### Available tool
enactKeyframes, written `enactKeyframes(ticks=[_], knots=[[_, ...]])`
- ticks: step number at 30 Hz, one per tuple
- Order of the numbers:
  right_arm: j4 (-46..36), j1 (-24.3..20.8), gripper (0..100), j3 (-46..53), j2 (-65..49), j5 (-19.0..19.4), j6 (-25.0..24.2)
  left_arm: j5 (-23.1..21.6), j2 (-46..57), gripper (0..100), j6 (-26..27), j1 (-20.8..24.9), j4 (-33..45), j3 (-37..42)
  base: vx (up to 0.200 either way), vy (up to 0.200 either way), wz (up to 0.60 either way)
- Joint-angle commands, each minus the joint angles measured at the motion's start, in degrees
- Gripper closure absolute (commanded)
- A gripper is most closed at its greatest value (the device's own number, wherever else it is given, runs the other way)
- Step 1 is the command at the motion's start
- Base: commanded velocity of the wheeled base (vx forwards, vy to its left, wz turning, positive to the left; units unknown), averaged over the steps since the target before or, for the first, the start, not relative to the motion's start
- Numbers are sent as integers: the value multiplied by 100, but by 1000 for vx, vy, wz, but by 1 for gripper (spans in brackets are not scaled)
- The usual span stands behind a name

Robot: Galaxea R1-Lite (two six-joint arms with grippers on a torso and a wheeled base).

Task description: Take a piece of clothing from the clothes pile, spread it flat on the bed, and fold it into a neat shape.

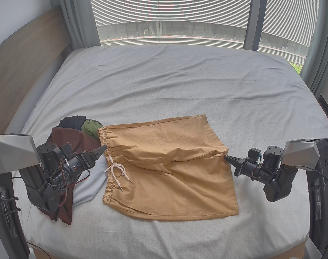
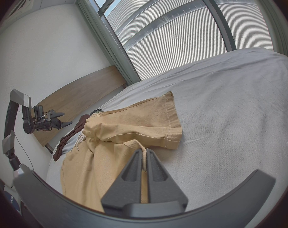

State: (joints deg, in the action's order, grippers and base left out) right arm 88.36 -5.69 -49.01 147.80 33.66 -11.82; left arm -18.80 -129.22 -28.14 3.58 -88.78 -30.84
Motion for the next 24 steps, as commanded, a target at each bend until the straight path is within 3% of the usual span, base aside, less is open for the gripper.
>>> enactKeyframes(ticks=[1,18,19,24], knots=[[6,16,100,-118,162,-44,-4,-1,-24,0,10,2,-7,34,0,0,0],[6,60,100,-171,249,-61,14,-19,-15,0,19,2,1,114,0,0,0],[6,68,0,-179,241,-70,5,-19,-15,0,27,2,-7,131,0,0,0],[24,244,0,-241,153,-421,154,-247,72,0,45,2,-7,518,0,0,0]])
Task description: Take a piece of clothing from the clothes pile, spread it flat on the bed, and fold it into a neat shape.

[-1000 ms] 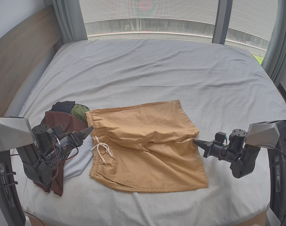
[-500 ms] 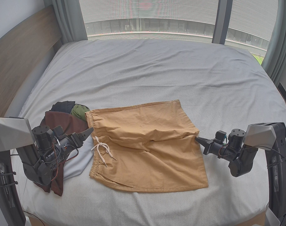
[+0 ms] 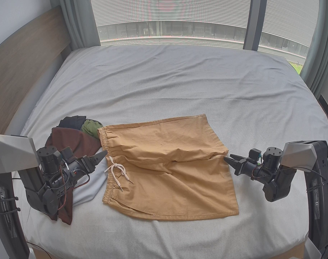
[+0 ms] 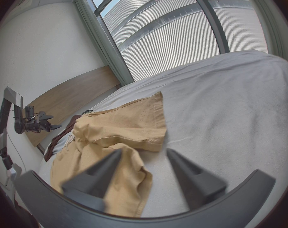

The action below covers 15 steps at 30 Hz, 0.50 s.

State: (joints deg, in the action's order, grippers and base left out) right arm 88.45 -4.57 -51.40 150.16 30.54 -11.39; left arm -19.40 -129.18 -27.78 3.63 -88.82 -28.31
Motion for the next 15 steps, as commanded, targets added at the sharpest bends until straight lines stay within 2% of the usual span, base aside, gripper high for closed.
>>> enactKeyframes(ticks=[1,4,10,15], knots=[[14,176,0,51,-154,-136,163,-319,121,0,10,-12,-4,343,0,0,0],[5,325,0,323,-532,-136,251,-636,227,0,36,-56,-4,563,0,0,0],[5,334,0,1026,-1297,-92,216,-680,148,0,396,-21,5,906,0,0,0],[5,132,0,1255,-1464,-83,225,-688,-2,0,396,-21,31,1240,0,0,0]])
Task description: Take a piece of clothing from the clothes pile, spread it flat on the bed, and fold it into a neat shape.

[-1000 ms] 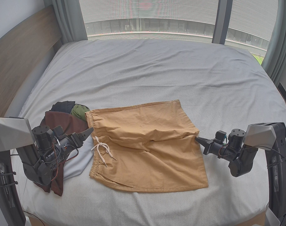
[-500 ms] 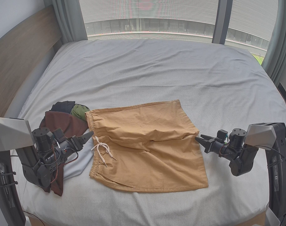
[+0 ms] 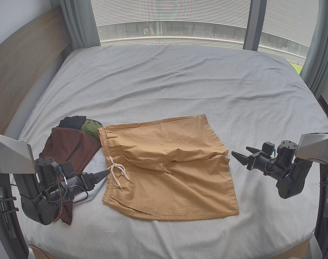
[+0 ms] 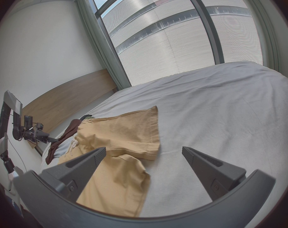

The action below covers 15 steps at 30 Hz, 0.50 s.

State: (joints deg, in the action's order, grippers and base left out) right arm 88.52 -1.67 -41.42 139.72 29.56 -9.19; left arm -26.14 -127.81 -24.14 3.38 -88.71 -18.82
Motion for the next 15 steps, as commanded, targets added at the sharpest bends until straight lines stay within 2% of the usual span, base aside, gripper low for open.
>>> enactKeyframes(ticks=[1,9,15], knots=[[-1,-185,0,258,-410,6,5,-14,-201,0,41,5,21,318,0,0,0],[-1,-176,0,231,-322,23,14,3,-438,0,-320,5,47,467,0,0,0],[-1,-193,0,240,-278,23,14,-5,-719,0,-337,58,29,485,0,0,0]])
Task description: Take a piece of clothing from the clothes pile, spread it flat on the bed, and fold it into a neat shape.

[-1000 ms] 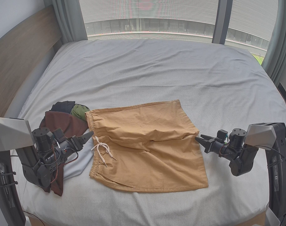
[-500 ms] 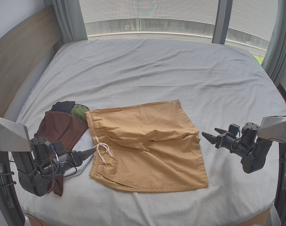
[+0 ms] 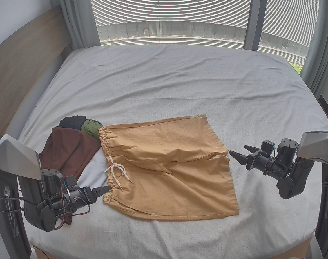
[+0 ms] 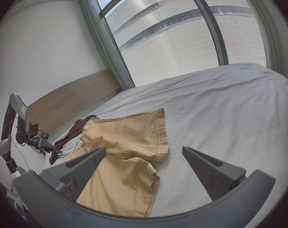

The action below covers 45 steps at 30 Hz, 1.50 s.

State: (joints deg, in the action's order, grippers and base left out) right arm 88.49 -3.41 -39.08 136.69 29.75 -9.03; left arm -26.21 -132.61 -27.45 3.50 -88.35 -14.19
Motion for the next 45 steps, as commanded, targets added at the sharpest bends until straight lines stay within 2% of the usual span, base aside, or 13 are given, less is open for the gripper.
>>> enactKeyframes(ticks=[1,15,27,44,45], knots=[[1,-19,0,6,24,14,-2,28,-318,0,-6,81,-7,13,0,0,0],[1,-1,0,-29,147,14,7,72,-810,0,-23,204,-16,-181,0,0,0],[1,-28,0,-29,182,5,7,309,-837,0,-155,406,2,-330,0,0,0],[1,-28,0,-29,191,5,7,327,-863,0,-155,441,19,-436,0,0,0],[1,-28,0,-29,191,5,7,327,-863,100,-155,441,19,-436,0,0,0]])
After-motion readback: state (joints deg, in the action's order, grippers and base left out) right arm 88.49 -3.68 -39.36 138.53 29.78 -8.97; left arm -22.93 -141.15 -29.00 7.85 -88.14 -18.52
